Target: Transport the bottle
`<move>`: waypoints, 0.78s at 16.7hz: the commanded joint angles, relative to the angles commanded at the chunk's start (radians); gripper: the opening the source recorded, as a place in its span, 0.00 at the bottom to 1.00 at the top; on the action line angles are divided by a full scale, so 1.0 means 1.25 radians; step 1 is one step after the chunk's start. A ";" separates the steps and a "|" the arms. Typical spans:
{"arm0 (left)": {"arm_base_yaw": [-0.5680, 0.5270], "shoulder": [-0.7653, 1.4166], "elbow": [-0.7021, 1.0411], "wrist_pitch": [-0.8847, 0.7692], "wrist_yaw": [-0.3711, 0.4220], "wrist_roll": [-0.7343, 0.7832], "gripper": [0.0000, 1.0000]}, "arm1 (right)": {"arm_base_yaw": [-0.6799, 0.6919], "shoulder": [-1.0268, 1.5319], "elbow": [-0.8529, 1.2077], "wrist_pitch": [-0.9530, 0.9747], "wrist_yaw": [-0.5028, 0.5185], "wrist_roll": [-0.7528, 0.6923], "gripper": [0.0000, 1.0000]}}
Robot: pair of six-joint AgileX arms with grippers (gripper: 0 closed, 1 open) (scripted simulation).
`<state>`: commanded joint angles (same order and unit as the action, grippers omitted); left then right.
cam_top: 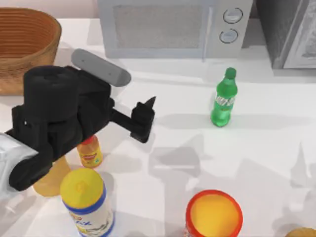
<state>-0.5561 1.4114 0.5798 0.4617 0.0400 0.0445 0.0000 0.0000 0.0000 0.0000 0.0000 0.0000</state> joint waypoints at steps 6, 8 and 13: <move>-0.129 0.325 0.165 0.135 0.005 -0.005 1.00 | 0.000 0.000 0.000 0.000 0.000 0.000 1.00; -0.154 0.379 0.195 0.160 0.008 -0.008 1.00 | 0.000 0.000 0.000 0.000 0.000 0.000 1.00; -0.167 0.406 0.209 0.172 0.010 -0.010 1.00 | 0.000 0.000 0.000 0.000 0.000 0.000 1.00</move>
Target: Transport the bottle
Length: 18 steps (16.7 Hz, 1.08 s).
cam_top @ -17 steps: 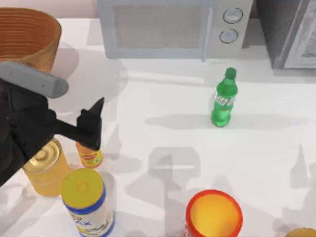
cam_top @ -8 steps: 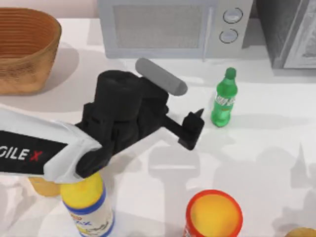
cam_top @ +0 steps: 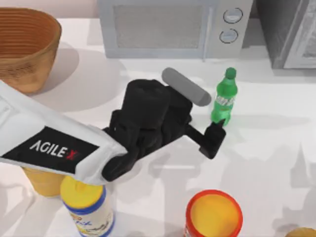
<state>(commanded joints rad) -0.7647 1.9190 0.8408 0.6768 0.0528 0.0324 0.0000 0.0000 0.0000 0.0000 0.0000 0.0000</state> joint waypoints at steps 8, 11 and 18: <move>-0.021 0.081 0.119 -0.034 -0.016 -0.007 1.00 | 0.000 0.000 0.000 0.000 0.000 0.000 1.00; -0.027 0.175 0.224 -0.050 -0.021 -0.010 1.00 | 0.000 0.000 0.000 0.000 0.000 0.000 1.00; -0.011 0.291 0.333 -0.042 -0.005 -0.005 1.00 | 0.000 0.000 0.000 0.000 0.000 0.000 1.00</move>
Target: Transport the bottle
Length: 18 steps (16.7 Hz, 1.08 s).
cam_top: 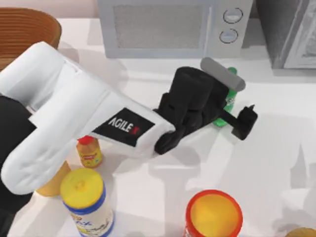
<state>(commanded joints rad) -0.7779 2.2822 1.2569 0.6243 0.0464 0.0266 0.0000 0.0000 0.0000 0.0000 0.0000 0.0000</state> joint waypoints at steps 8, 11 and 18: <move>0.000 0.000 0.000 0.000 0.000 0.000 0.62 | 0.000 0.000 0.000 0.000 0.000 0.000 1.00; 0.000 0.000 0.000 0.000 0.000 0.000 0.40 | 0.000 0.000 0.000 0.000 0.000 0.000 1.00; 0.000 0.000 0.000 0.000 0.000 0.000 0.00 | 0.000 0.000 0.000 0.000 0.000 0.000 1.00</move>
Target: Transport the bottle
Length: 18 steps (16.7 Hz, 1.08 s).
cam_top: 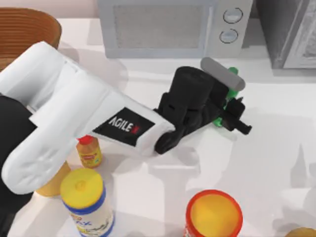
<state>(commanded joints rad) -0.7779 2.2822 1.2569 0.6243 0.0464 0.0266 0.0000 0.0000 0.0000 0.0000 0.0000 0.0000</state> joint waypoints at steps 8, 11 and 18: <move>-0.001 -0.003 -0.002 0.001 -0.002 0.000 0.00 | 0.000 0.000 0.000 0.000 0.000 0.000 1.00; 0.032 -0.055 -0.050 0.016 -0.055 -0.017 0.00 | 0.000 0.000 0.000 0.000 0.000 0.000 1.00; 0.205 -0.374 -0.409 0.095 -0.281 -0.094 0.00 | 0.000 0.000 0.000 0.000 0.000 0.000 1.00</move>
<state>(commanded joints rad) -0.5219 1.8147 0.7453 0.7434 -0.3045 -0.0907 0.0000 0.0000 0.0000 0.0000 0.0000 0.0000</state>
